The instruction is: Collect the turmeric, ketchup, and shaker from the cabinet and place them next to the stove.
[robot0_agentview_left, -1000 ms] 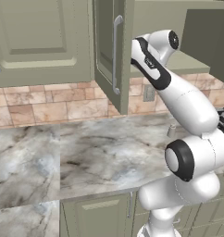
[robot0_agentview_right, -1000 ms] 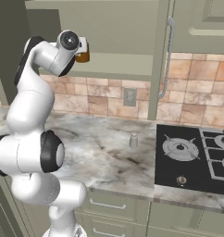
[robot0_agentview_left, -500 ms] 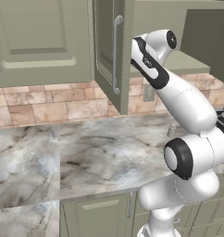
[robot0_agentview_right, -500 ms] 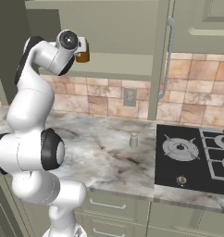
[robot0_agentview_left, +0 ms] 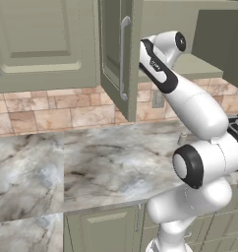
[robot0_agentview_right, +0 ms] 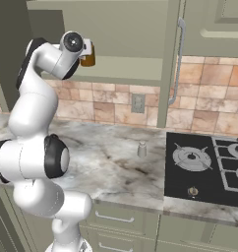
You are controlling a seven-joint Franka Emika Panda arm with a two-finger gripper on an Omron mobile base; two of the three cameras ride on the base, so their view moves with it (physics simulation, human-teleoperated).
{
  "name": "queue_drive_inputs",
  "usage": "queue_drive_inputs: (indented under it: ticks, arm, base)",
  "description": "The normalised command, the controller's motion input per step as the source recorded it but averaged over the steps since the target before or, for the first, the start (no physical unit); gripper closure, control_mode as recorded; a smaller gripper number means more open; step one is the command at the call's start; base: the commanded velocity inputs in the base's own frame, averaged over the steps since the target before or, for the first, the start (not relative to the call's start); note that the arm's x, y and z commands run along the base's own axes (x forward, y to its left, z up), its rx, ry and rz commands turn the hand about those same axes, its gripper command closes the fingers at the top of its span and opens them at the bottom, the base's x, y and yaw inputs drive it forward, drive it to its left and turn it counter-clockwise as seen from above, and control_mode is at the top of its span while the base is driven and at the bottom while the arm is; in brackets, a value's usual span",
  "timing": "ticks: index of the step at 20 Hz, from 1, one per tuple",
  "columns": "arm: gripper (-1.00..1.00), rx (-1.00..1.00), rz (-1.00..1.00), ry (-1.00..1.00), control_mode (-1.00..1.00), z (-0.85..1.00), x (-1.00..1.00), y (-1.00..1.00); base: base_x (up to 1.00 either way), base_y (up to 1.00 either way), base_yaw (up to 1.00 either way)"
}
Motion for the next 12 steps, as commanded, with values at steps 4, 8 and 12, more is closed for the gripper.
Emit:
queue_drive_inputs:
  ticks: [4,8,12]
  arm:
    - [-1.0,0.0,0.0,0.0,-1.0,0.0,0.06,0.01]
    - [-1.0,0.0,0.0,0.0,-1.0,-0.01,0.06,0.02]
    - [-1.0,0.0,0.0,0.0,-1.0,-0.03,0.07,0.02]
  base:
    - [0.0,0.0,0.0]
    - [0.0,0.0,0.0]
    - [0.0,0.0,0.0]
